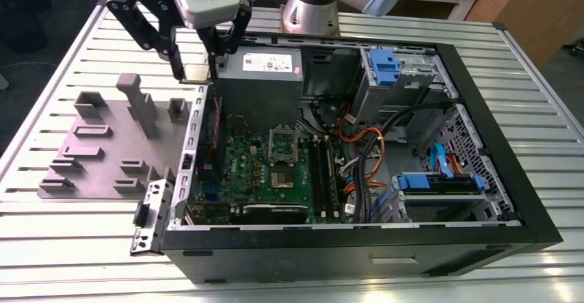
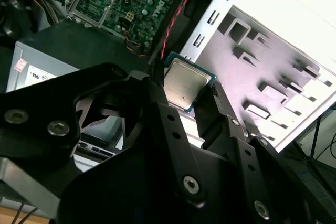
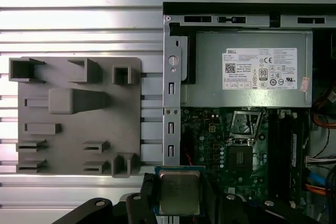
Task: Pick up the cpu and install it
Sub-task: 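Pick up the cpu and move it towards the insertion slot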
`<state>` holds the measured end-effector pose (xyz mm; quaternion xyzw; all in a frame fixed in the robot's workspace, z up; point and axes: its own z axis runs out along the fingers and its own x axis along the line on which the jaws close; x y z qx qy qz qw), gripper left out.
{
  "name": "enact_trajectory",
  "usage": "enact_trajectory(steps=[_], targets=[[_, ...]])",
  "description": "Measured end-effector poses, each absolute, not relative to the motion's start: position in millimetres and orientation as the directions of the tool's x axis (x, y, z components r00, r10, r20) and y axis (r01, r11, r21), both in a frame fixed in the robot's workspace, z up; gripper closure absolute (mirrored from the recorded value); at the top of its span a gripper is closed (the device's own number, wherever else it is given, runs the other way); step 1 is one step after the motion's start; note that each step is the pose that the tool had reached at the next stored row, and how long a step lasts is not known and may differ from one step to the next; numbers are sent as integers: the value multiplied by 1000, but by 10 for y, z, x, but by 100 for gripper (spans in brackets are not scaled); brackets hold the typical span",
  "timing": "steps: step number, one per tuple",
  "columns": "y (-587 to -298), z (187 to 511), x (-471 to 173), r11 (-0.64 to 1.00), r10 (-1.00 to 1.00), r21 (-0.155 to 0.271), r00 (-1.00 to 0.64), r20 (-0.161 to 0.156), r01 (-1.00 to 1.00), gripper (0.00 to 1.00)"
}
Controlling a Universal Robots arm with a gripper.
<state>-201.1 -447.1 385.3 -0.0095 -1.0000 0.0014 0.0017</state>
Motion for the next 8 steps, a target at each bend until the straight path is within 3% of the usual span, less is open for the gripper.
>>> enact_trajectory(steps=[8], targets=[[-4471, 3852, -1959, 1000, 19, -3, -1000, 4, 19, 53]])
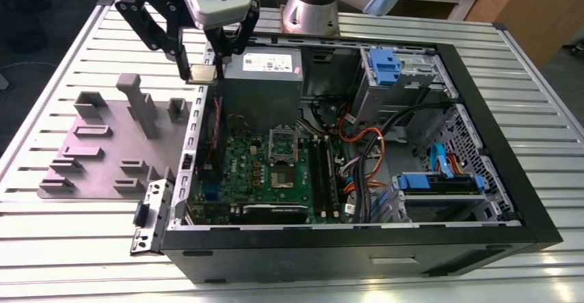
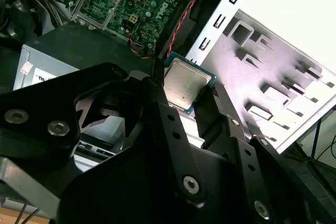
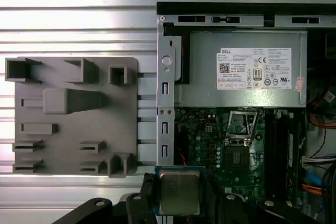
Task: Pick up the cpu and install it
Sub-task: 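Pick up the cpu and move it towards the insertion slot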
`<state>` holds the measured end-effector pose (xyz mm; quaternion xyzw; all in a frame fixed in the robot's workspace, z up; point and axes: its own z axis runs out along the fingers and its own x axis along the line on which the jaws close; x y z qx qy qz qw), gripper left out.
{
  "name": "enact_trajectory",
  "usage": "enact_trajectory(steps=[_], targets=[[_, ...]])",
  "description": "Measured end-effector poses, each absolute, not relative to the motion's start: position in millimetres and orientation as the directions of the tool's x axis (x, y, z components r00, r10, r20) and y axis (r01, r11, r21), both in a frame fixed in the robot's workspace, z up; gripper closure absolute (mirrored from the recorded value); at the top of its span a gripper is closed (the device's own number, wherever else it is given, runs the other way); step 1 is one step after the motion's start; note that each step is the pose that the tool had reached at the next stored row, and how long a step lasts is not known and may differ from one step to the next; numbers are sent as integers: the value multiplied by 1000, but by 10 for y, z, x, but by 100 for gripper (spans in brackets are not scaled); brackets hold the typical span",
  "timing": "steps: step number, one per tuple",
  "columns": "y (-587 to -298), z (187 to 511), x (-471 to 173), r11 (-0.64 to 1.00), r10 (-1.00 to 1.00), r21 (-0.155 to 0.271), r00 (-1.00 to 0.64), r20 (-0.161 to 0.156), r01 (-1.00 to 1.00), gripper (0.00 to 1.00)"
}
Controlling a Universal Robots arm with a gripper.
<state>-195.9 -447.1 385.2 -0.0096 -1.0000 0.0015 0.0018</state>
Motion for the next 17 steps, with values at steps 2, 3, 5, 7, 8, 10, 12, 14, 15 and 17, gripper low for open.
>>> enact_trajectory(steps=[2, 3, 5, 7, 8, 10, 12, 14, 15, 17], targets=[[-4471, 3852, -1959, 1000, 19, -3, -1000, 3, 19, 53], [-4471, 3852, -1958, 1000, 19, -3, -1000, 4, 19, 53], [-4471, 3852, -1958, 1000, 19, -3, -1000, 3, 19, 53], [-4471, 3852, -1956, 1000, 19, -3, -1000, 3, 19, 53], [-4471, 3852, -1951, 1000, 19, -3, -1000, 3, 19, 53], [-4471, 3852, -1936, 1000, 19, -3, -1000, 4, 19, 53], [-4471, 3852, -1911, 1000, 19, -3, -1000, 4, 19, 53], [-4471, 3852, -1880, 1000, 19, -3, -1000, 4, 19, 53], [-4471, 3852, -1866, 1000, 19, -3, -1000, 4, 19, 53], [-4471, 3851, -1836, 1000, 19, -3, -1000, 4, 19, 53]])
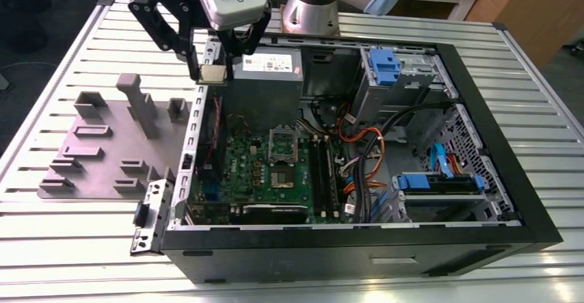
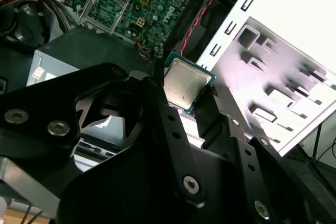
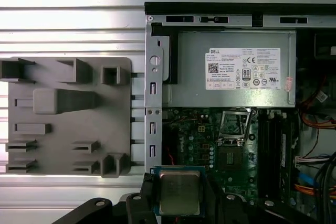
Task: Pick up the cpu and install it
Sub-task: 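Pick up the cpu and move it towards the insertion slot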
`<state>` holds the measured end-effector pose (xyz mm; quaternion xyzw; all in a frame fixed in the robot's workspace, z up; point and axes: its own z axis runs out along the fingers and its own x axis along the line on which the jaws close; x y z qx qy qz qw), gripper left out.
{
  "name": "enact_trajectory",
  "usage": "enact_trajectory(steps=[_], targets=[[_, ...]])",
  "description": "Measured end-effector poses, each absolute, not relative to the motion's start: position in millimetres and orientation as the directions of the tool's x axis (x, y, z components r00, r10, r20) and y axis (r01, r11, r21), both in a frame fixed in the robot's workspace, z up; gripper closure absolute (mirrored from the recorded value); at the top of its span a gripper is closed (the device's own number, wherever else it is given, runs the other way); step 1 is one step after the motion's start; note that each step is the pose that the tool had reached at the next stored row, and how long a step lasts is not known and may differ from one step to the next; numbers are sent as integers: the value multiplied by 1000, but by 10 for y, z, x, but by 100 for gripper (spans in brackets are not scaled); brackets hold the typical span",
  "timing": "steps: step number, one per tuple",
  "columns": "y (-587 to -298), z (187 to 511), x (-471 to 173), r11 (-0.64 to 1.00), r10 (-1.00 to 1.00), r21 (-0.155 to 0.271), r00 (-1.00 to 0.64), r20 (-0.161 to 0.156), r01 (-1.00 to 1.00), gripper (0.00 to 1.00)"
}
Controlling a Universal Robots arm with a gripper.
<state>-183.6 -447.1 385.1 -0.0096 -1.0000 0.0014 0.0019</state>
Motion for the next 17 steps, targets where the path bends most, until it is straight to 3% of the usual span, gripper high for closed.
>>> enact_trajectory(steps=[17], targets=[[-4477, 3848, -1567, 1000, 19, -3, -1000, 4, 19, 53]])
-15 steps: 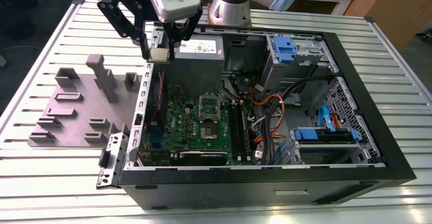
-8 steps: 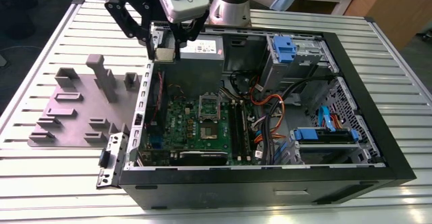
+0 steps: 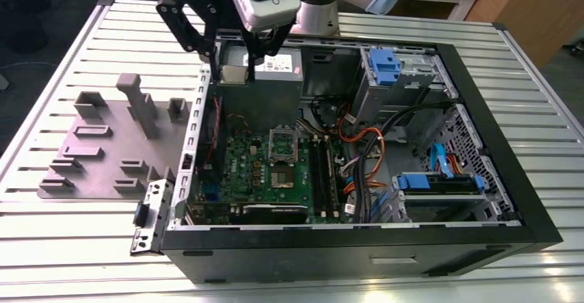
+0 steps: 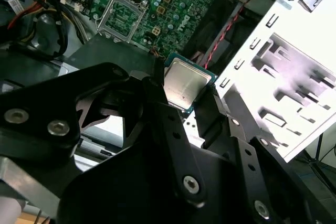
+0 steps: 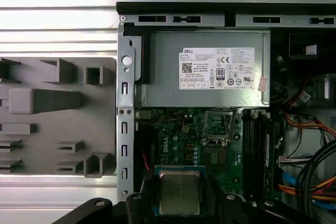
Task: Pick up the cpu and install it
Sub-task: 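Pick up the cpu and move it towards the insertion slot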
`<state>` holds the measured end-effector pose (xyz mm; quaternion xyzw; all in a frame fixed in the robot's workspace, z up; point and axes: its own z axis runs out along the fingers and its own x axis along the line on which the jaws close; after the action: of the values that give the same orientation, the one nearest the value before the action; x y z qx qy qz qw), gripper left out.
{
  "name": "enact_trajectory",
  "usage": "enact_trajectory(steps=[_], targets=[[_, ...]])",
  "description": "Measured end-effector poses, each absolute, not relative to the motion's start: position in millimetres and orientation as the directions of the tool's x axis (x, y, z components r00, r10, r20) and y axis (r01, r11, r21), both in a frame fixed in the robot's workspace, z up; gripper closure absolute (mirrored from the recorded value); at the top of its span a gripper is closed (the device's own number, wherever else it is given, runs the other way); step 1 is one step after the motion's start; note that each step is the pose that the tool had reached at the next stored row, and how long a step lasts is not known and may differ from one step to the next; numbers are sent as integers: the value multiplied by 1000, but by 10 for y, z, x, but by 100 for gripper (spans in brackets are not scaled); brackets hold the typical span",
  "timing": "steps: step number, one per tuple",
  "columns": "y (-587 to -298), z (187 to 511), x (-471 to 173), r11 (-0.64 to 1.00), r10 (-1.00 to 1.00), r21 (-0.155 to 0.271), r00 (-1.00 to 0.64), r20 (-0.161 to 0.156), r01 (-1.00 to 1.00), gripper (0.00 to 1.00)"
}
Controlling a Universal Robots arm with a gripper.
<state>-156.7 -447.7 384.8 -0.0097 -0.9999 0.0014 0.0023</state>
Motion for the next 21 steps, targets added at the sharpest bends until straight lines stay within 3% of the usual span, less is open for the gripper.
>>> enact_trajectory(steps=[21], targets=[[-4495, 3831, -1365, 1000, 20, -3, -1000, 5, 20, 53]])
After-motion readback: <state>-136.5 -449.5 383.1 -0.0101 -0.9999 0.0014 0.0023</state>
